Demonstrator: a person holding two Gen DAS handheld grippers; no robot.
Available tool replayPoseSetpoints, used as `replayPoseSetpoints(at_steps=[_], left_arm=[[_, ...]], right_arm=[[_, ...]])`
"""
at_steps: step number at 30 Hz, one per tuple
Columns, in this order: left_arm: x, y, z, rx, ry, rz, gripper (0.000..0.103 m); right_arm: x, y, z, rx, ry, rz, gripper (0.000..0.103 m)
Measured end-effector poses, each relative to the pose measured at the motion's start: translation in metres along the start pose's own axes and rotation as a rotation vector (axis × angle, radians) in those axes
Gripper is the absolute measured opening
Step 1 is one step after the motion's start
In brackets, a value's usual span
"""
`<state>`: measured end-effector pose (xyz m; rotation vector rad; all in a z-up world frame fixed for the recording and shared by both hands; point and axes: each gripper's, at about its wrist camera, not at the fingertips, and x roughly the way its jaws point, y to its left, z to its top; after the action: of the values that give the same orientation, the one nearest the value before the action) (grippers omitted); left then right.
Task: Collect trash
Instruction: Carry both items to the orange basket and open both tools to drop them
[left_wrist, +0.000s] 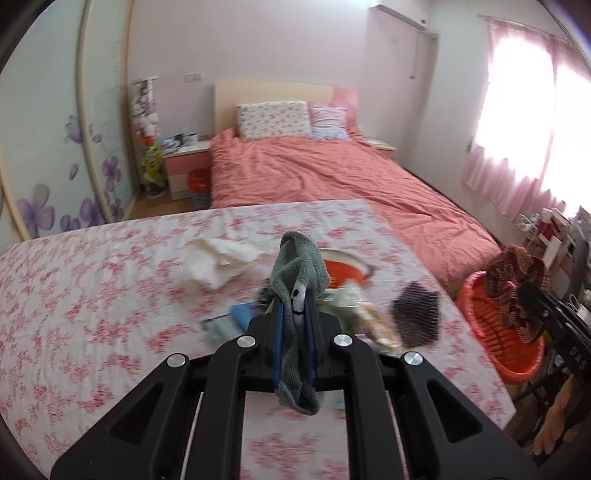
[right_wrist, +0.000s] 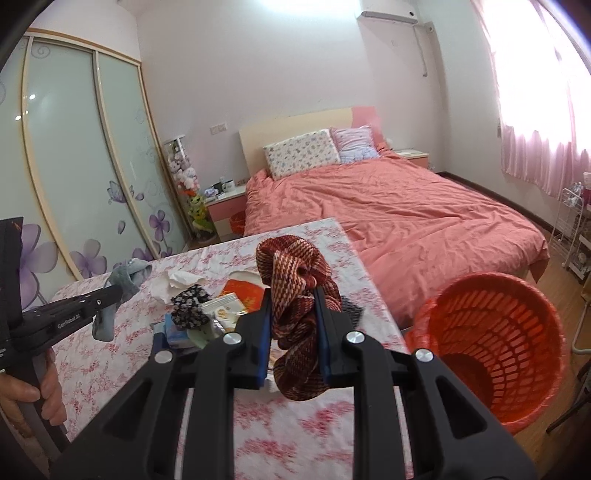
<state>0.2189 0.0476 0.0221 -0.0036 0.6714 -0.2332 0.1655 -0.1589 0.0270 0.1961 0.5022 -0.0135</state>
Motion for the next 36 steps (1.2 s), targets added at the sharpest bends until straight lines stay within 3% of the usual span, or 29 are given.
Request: replayPoseSetpoints(at_steps=[8, 19, 29, 36], left_arm=[[0.001, -0.074, -0.001, 0.073, -0.021, -0.153, 0.011], [0.034, -0.172, -0.009, 0.145, 0.037, -0.374, 0.011], [0.059, -0.232, -0.016, 0.2, 0.102, -0.469, 0.011], [0.079, -0.266, -0.021, 0.242, 0.152, -0.496, 0.011]], right_arm=[[-0.033, -0.046, 0.0, 0.014, -0.072, -0.102, 0.021], [-0.041, -0.123, -0.009, 0.097, -0.072, -0.214, 0.021], [-0.031, -0.188, -0.015, 0.222, -0.059, -0.247, 0.021], [-0.018, -0.226, -0.019, 0.295, -0.047, -0.259, 0.022]])
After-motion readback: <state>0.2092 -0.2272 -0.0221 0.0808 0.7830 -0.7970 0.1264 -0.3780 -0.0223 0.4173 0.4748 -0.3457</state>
